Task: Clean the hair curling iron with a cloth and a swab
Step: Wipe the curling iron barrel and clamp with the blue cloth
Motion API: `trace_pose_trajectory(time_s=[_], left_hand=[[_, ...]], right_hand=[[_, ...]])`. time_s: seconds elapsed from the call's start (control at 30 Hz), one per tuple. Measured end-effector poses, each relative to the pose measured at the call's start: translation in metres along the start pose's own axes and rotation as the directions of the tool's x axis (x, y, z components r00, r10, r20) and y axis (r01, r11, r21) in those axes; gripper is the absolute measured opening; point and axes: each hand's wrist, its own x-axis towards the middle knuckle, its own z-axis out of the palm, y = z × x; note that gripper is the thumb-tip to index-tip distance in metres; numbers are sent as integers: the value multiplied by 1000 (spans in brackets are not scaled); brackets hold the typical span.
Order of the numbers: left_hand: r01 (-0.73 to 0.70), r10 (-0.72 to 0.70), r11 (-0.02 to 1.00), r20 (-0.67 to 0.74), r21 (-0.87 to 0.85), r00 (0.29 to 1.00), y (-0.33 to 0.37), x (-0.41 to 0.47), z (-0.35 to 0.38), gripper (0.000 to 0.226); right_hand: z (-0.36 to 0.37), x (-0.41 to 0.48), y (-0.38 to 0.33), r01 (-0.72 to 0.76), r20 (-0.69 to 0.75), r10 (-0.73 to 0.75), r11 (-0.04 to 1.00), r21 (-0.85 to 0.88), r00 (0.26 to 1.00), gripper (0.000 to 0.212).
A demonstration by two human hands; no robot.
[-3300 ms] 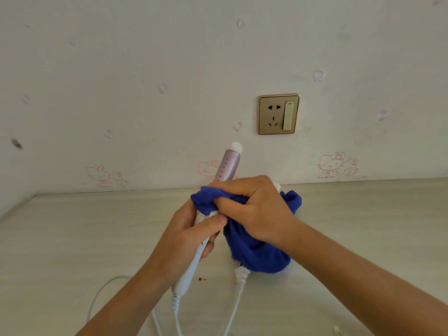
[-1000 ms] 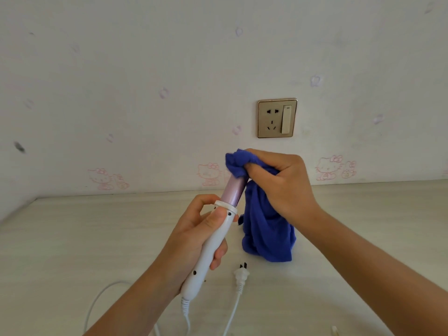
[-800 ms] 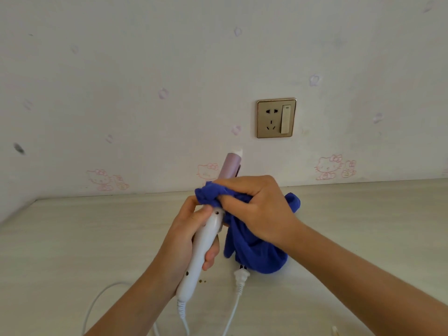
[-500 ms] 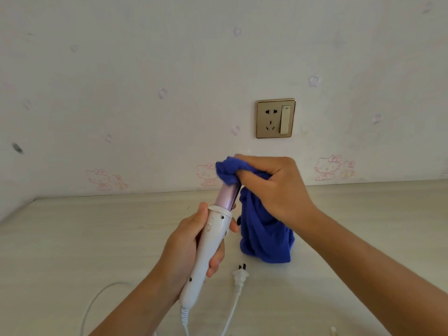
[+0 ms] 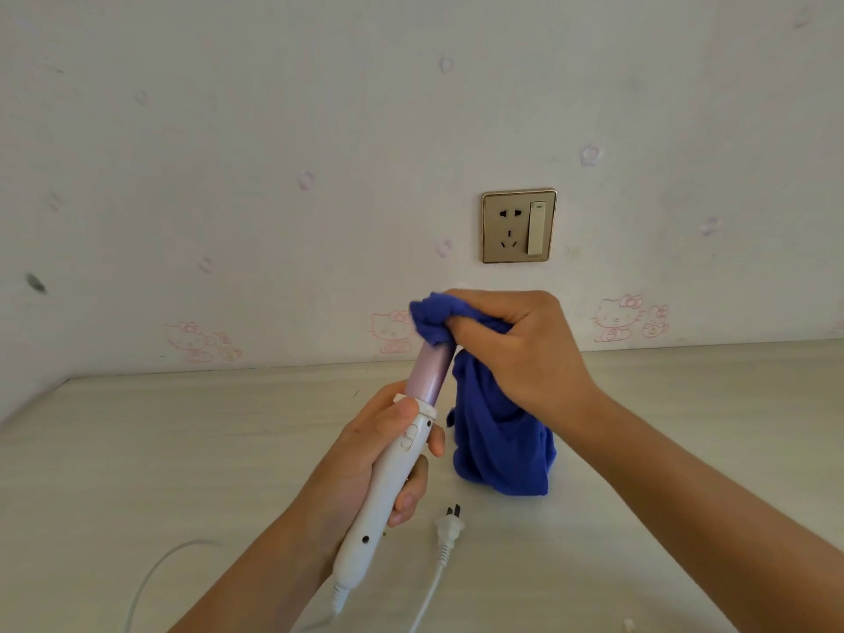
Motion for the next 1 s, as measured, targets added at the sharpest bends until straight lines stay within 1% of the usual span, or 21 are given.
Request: trace_pose_trajectory(time_s=[0.03, 0.1, 0.13, 0.17, 0.2, 0.27, 0.33, 0.37, 0.4, 0.47, 0.53, 0.57, 0.63, 0.67, 0.7, 0.73, 0.8, 0.87, 0.9, 0.97, 1.0], left_hand=[[-11, 11, 1000, -16, 8, 1000, 2, 0, -2, 33], [-45, 48, 997, -52, 60, 998, 6, 0, -6, 38], [-68, 76, 992, -74, 104, 994, 7, -1, -8, 39], [-88, 103, 985, -97, 150, 990, 8, -3, -8, 39], [-100, 124, 975, -116, 198, 985, 9, -5, -8, 39], [-114, 166, 938, -133, 328, 977, 9, -7, -6, 43], [-128, 202, 885, -122, 447, 972, 7, -8, -4, 55], [-135, 209, 867, -106, 479, 972, 7, -9, -2, 59], [-144, 212, 858, -84, 493, 974, 6, -10, -1, 59], [-155, 210, 850, -56, 503, 976, 5, -11, 1, 57], [-137, 215, 848, -96, 512, 972, 6, -11, 1, 59], [-120, 223, 841, -137, 527, 965, 7, -10, -1, 59], [-83, 252, 807, -213, 585, 944, 9, -9, -7, 52], [-63, 259, 791, -240, 609, 936, 9, -8, -9, 48], [-43, 259, 783, -262, 621, 930, 8, -8, -10, 46], [-28, 256, 781, -279, 624, 925, 6, -9, -10, 46], [-17, 251, 784, -293, 620, 923, 2, -9, -9, 48], [-25, 260, 768, -276, 640, 925, -1, -8, -7, 49], [-34, 273, 743, -256, 668, 927, -2, -7, -6, 49], [-44, 286, 691, -216, 722, 933, -3, -8, -5, 50], [-50, 279, 682, -197, 729, 940, -3, -9, -4, 53]], right_hand=[[5, -3, -2, -3, 79, 2, 1000, 10, 997, 28], [14, -10, -6, -27, 247, 13, 998, 52, 969, 33], [18, -12, -7, -39, 305, 16, 997, 69, 952, 33], [20, -13, -7, -36, 319, 16, 998, 58, 948, 33], [19, -13, -7, -22, 291, 15, 999, 22, 957, 32], [14, -8, -5, -17, 163, 22, 999, -34, 986, 30], [7, -2, -4, -9, 12, 9, 1000, -23, 1000, 31], [3, 0, -3, -2, -46, 2, 1000, -11, 999, 33], [-1, 3, -1, -3, -83, 2, 1000, -2, 997, 34], [-4, 3, 1, -10, -95, 9, 1000, -5, 995, 34], [1, -1, 3, -26, -1, 26, 999, -28, 1000, 33], [7, -5, 3, -42, 83, 44, 999, -35, 996, 33], [20, -12, 3, -49, 259, 58, 998, -44, 964, 33], [25, -14, 3, -51, 305, 68, 997, -65, 950, 33], [27, -14, 4, -56, 309, 83, 994, -95, 947, 32], [26, -12, 5, -65, 279, 98, 990, -125, 955, 31], [19, -7, 8, -104, 149, 124, 985, -136, 981, 29], [11, -3, 8, -110, 19, 112, 991, -80, 994, 32], [8, -1, 8, -94, -31, 92, 994, -49, 995, 34], [4, 0, 6, -57, -81, 56, 998, -13, 995, 36], [3, 0, 5, -43, -85, 43, 999, 6, 995, 36]])
